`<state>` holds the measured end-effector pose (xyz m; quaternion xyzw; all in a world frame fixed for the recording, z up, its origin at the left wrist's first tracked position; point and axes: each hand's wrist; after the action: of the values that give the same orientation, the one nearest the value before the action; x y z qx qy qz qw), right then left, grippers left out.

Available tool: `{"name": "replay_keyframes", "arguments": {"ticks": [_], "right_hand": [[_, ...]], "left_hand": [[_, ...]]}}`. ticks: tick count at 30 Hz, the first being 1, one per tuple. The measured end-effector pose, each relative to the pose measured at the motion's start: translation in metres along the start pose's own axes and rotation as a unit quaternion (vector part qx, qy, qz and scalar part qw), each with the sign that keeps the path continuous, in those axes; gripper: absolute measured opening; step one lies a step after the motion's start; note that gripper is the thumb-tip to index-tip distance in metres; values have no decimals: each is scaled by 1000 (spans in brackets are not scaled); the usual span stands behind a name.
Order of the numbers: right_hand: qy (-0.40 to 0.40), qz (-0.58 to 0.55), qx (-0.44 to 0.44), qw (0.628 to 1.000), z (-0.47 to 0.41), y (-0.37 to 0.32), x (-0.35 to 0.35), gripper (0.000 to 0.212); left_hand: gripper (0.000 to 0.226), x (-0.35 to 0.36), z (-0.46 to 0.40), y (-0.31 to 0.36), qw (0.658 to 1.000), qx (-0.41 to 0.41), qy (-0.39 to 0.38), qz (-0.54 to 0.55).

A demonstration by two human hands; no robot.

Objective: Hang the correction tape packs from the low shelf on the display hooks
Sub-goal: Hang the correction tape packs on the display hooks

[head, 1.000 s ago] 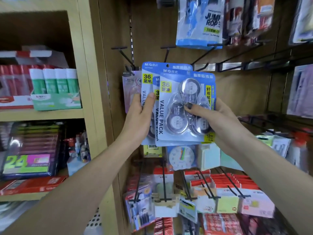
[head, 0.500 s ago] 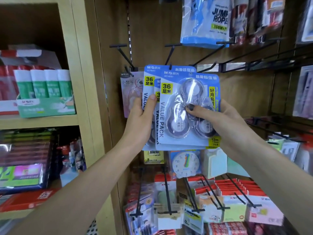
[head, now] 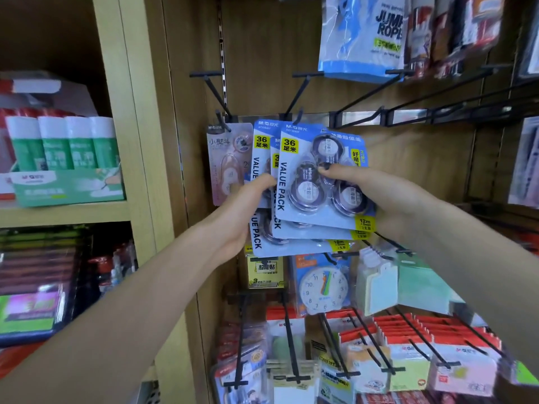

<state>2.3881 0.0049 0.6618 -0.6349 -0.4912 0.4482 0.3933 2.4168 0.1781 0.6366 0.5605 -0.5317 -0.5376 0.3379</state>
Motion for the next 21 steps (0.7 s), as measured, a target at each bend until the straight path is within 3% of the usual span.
{"name": "replay_keyframes", "arguments": {"ticks": [2,3,4,5,7,9,15,17,21], "right_hand": [[-15,-73,24,997,10,5,-9,45],[-68,-103,34,992,12,4,-14,44],[-56,-164,48,984,12,7,-15,42],[-29,-196,54,979,8,9,-16,41],[-20,-202,35,979,1,21,-19,43],[-12,-203,32,979,-9,25,-18,48],[23,-194,18,980,-28,25,-13,64],[29,-200,21,979,-35,26,-13,71],[48,-187,18,981,-42,29,-11,55]], "left_hand": [[60,0,-5,-4,995,22,39,87],[70,-5,-4,-7,993,65,36,95],[76,-3,-1,-14,992,82,71,70],[72,-3,-3,-21,991,90,76,60],[43,-2,-8,-34,990,108,74,41],[30,-1,-11,-33,993,87,72,31],[43,-7,-11,-29,999,-41,15,-30],[34,-9,-12,-26,997,-68,11,-31],[19,-14,-4,-29,997,-45,-27,-52]]}}
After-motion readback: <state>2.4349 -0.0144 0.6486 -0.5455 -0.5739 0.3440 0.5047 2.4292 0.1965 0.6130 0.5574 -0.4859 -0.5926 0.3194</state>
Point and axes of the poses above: each hand's wrist, its own z-axis away from the middle knuckle, its own x-axis out of the palm, y = z × x, and after that the axes turned 9 degrees about -z, right-handed
